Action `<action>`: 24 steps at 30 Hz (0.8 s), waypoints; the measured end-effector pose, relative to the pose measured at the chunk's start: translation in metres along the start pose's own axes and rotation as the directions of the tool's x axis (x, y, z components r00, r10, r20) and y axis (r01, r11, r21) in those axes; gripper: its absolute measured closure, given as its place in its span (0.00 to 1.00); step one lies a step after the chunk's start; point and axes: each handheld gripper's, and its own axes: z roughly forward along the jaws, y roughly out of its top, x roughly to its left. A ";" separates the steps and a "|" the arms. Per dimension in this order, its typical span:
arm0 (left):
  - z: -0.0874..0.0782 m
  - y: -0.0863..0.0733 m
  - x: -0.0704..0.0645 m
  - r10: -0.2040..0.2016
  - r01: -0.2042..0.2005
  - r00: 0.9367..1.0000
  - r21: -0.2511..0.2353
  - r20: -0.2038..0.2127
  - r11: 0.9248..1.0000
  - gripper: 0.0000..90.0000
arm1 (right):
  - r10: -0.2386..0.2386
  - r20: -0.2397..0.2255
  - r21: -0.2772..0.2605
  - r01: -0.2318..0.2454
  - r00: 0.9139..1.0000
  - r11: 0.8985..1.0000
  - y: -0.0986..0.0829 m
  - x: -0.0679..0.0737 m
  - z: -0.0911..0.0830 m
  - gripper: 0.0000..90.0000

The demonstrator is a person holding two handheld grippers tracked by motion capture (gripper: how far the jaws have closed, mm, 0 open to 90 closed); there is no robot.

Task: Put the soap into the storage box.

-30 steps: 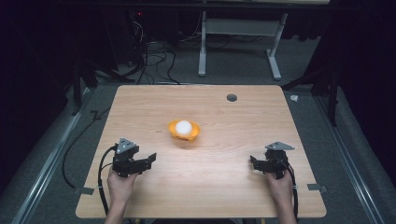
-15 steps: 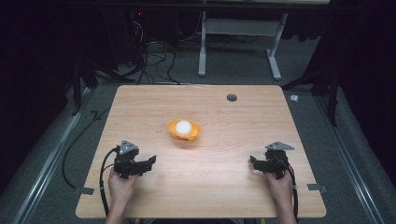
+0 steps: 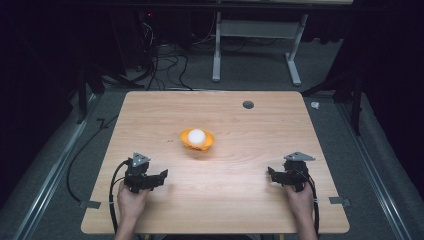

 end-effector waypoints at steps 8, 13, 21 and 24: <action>0.007 -0.004 -0.001 0.001 -0.001 1.000 0.022 -0.002 1.000 0.24 | 0.000 0.000 0.000 0.000 1.000 1.000 0.000 0.000 0.000 0.20; 0.010 -0.007 -0.003 0.004 -0.004 1.000 0.012 -0.010 1.000 0.24 | 0.000 0.000 0.000 0.000 1.000 1.000 0.000 0.000 0.000 0.20; 0.017 -0.008 -0.005 0.016 -0.015 1.000 0.031 -0.019 0.999 0.24 | 0.000 0.000 0.000 0.000 1.000 1.000 0.000 0.000 0.000 0.20; 0.021 -0.009 -0.006 0.030 -0.029 0.999 0.035 -0.031 0.999 0.24 | 0.000 0.000 0.000 0.000 1.000 1.000 0.000 0.000 0.000 0.20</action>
